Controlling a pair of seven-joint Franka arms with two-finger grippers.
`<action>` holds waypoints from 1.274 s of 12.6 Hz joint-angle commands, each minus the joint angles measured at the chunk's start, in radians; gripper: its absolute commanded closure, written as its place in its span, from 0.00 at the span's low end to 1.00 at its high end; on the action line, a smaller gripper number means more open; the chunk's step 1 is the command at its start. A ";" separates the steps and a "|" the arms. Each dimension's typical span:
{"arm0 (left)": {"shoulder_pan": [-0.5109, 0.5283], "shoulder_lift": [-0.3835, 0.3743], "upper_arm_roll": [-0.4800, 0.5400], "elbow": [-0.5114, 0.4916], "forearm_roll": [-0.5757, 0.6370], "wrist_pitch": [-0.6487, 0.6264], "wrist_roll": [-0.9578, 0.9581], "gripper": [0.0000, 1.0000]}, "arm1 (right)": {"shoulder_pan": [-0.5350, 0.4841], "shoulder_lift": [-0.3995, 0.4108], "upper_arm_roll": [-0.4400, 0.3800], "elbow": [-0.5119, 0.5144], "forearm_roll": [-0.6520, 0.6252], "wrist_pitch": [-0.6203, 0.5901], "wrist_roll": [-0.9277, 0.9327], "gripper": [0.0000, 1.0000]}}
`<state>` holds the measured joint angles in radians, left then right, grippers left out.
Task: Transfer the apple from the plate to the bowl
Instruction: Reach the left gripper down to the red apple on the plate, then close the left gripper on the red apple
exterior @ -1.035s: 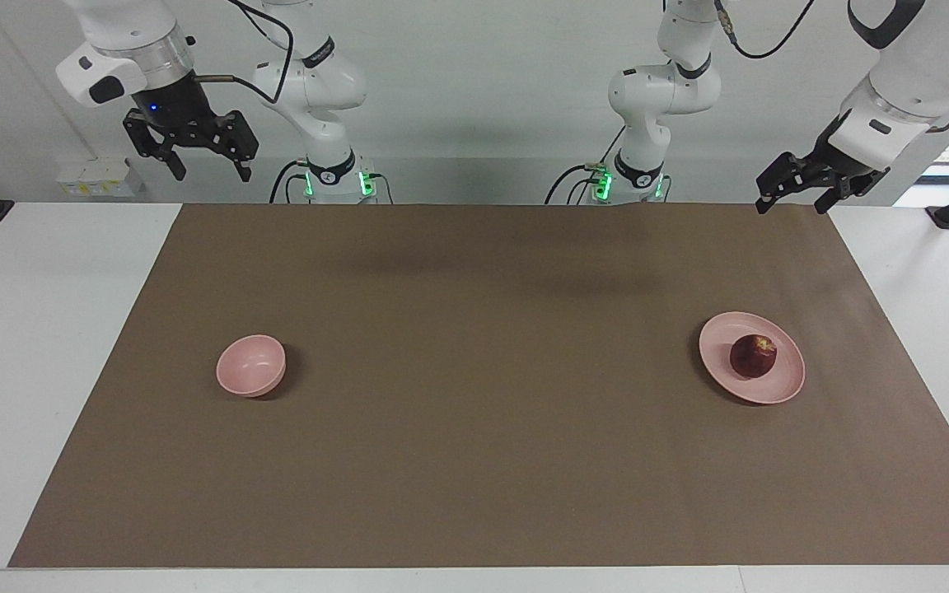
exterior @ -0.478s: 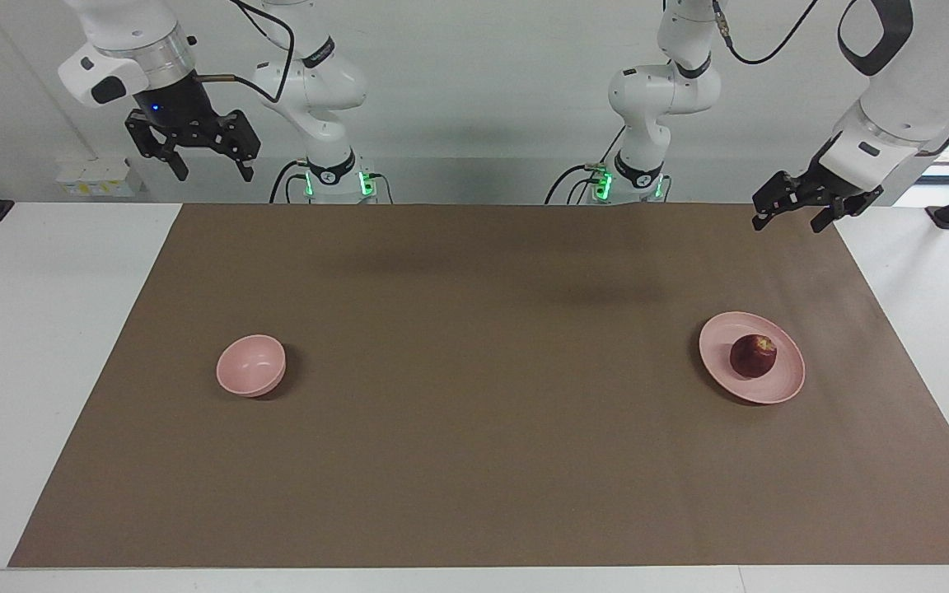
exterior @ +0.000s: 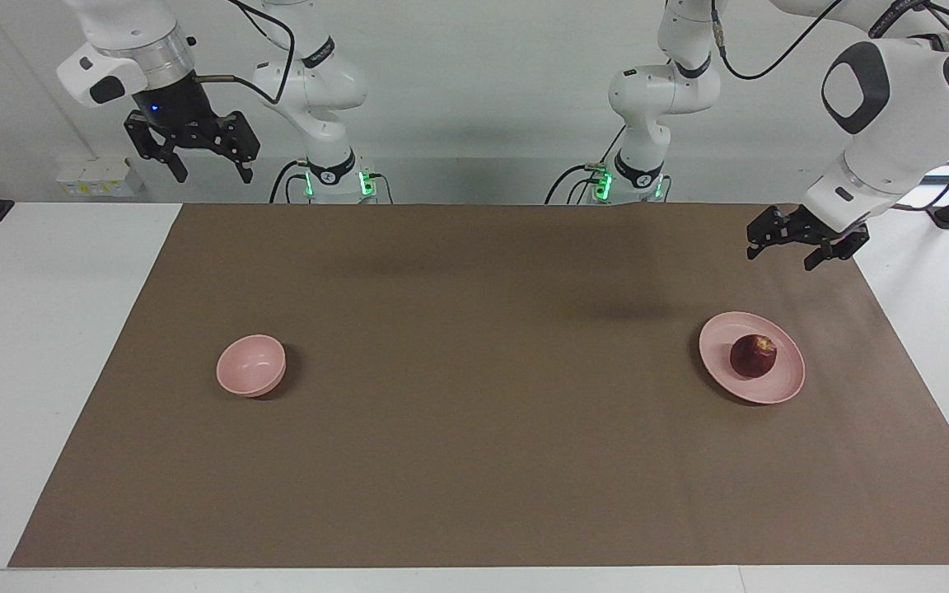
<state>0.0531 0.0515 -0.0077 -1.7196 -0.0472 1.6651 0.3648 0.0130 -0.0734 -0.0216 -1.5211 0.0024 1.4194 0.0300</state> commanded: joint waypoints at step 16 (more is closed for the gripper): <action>0.045 0.246 -0.006 -0.189 0.078 0.573 0.103 0.00 | -0.007 -0.036 0.000 -0.045 0.022 0.007 -0.033 0.00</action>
<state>0.0884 0.2965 -0.0075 -1.8962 0.0098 2.2120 0.4912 0.0132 -0.0829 -0.0216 -1.5355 0.0074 1.4190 0.0300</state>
